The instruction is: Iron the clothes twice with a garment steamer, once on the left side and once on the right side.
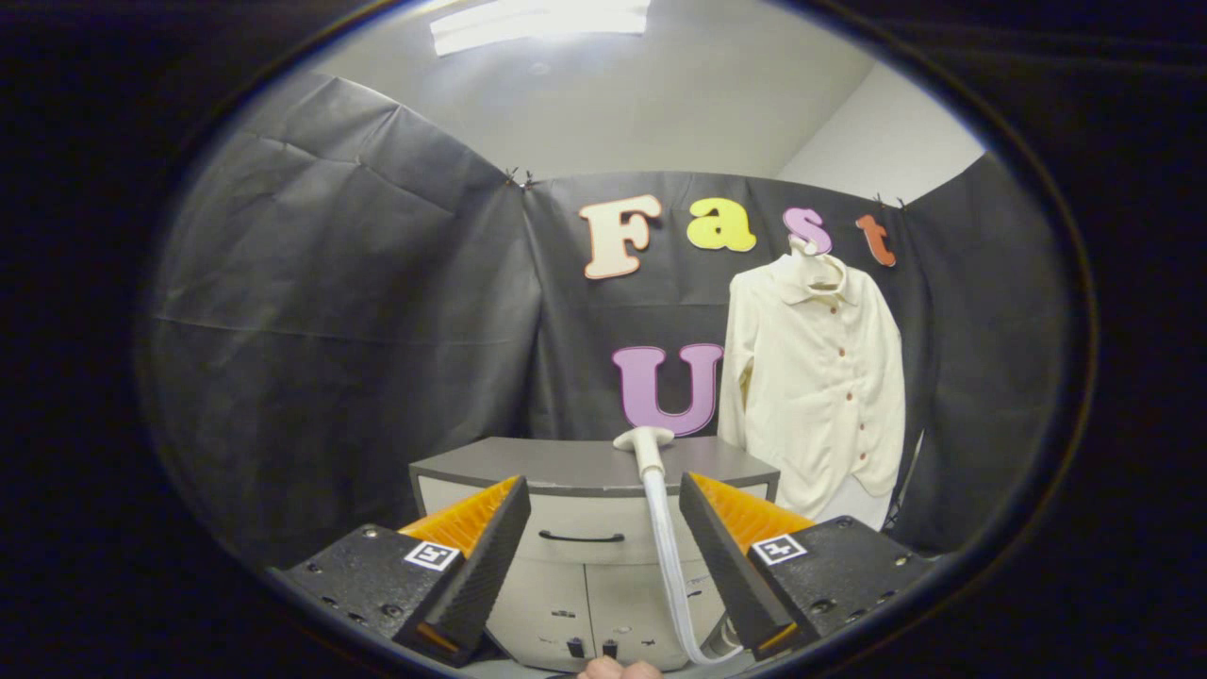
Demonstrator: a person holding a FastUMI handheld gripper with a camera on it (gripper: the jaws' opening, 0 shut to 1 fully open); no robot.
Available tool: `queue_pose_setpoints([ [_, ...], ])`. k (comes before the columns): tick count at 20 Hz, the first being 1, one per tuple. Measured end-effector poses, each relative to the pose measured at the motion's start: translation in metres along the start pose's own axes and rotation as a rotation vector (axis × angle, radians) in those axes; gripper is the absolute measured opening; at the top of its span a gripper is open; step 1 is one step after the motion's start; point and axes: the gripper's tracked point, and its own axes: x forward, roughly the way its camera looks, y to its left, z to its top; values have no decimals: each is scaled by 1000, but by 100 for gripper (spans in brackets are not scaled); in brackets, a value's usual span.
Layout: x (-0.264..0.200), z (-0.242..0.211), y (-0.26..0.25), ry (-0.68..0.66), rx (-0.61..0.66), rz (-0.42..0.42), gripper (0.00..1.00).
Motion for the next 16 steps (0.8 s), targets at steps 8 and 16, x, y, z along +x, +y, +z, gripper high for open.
queue_pose_setpoints([
  [8,52,-6,-6,43,10,-6,97],
  [16,112,-11,-14,52,27,-10,97],
])
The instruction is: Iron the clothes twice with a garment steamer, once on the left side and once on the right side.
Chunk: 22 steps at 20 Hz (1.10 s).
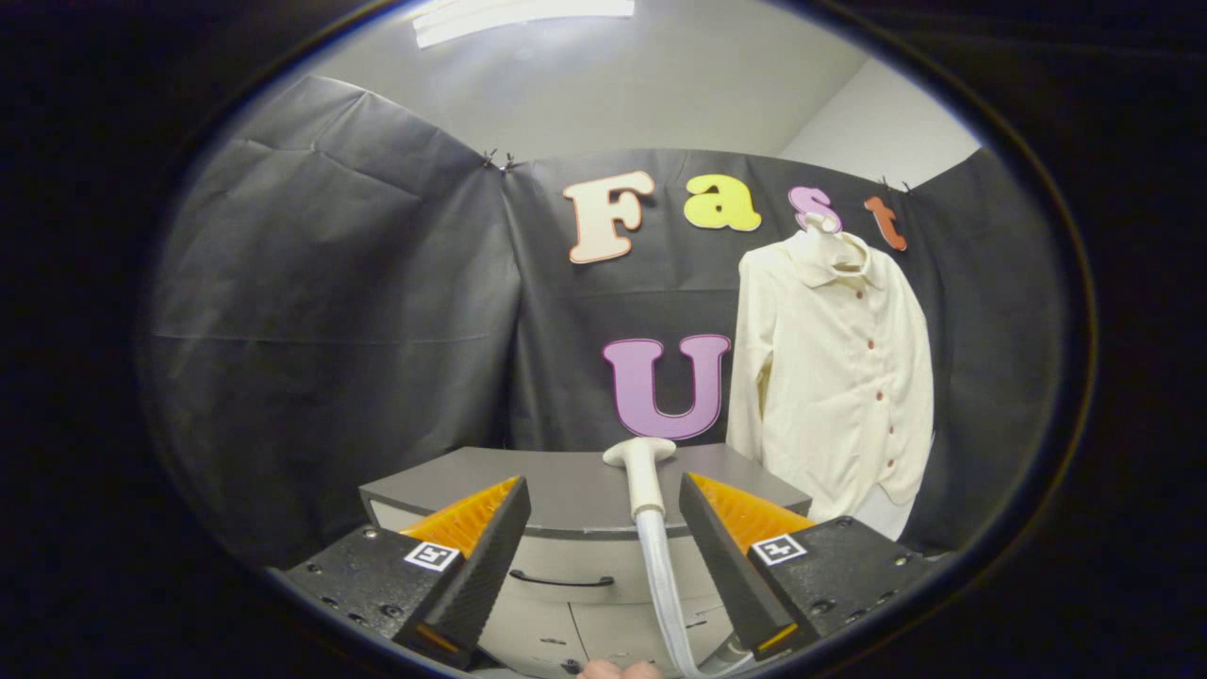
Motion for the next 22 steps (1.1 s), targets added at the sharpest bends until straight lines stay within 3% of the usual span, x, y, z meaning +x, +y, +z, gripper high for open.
queue_pose_setpoints([
  [10,75,-7,-7,30,-42,-14,97],
  [17,138,-44,-12,157,-51,-26,96],
  [22,170,-74,-15,265,-105,-45,90],
])
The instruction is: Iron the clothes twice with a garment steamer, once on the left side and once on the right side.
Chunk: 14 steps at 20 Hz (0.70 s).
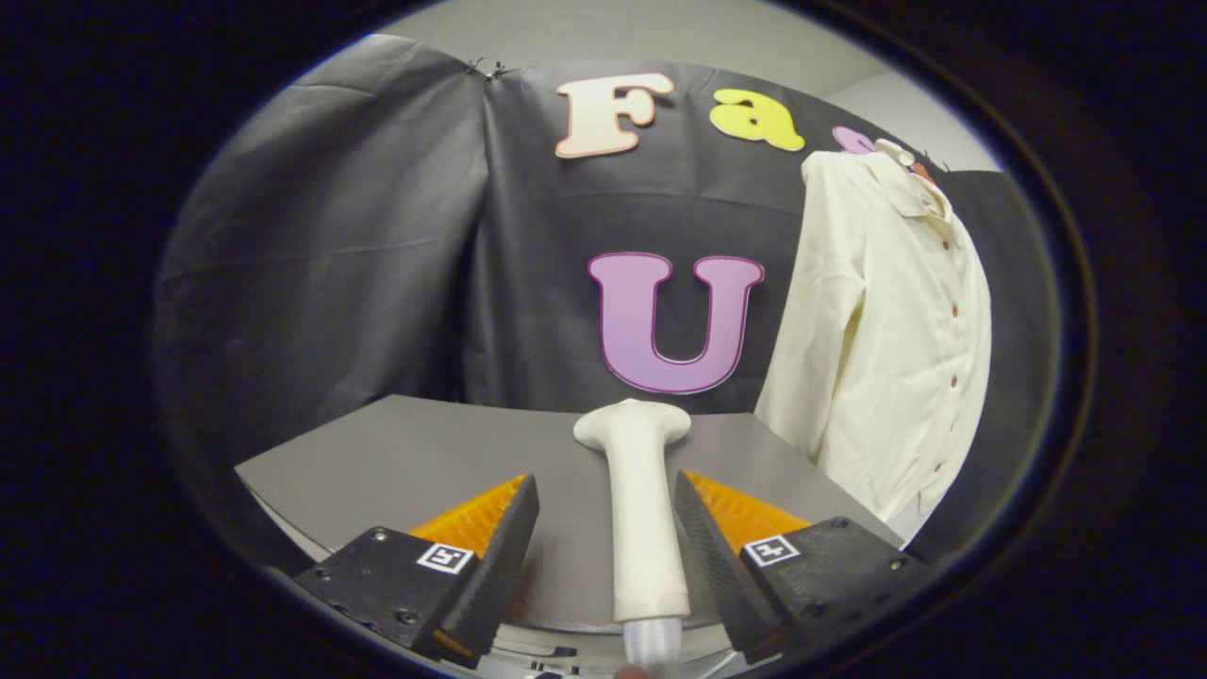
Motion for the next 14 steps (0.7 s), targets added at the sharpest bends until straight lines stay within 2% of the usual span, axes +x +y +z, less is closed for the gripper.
queue_pose_setpoints([
  [7,21,-20,-7,98,56,-30,74],
  [8,24,-23,-10,108,63,-41,67],
  [10,24,-23,-9,108,66,-13,53],
  [14,23,-20,-10,87,10,-24,48],
])
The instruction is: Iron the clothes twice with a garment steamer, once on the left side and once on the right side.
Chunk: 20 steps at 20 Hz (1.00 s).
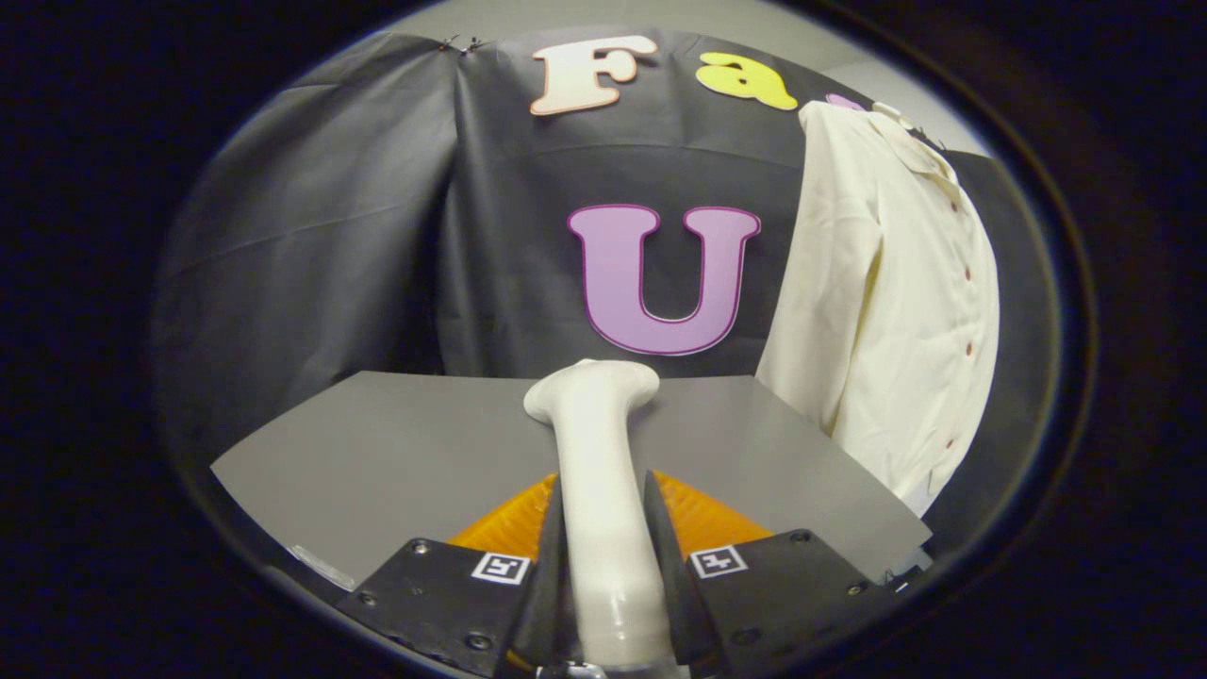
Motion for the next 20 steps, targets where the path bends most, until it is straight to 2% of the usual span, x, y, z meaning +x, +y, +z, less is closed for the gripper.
queue_pose_setpoints([
  [2,-6,0,-7,-20,38,-25,41],
  [4,-6,6,-6,-55,121,25,37],
  [6,-12,11,-1,-77,153,78,35],
  [10,-25,21,2,-147,112,104,34],
  [13,-41,34,4,-197,112,166,34],
  [20,-83,68,-46,-281,117,189,34],
])
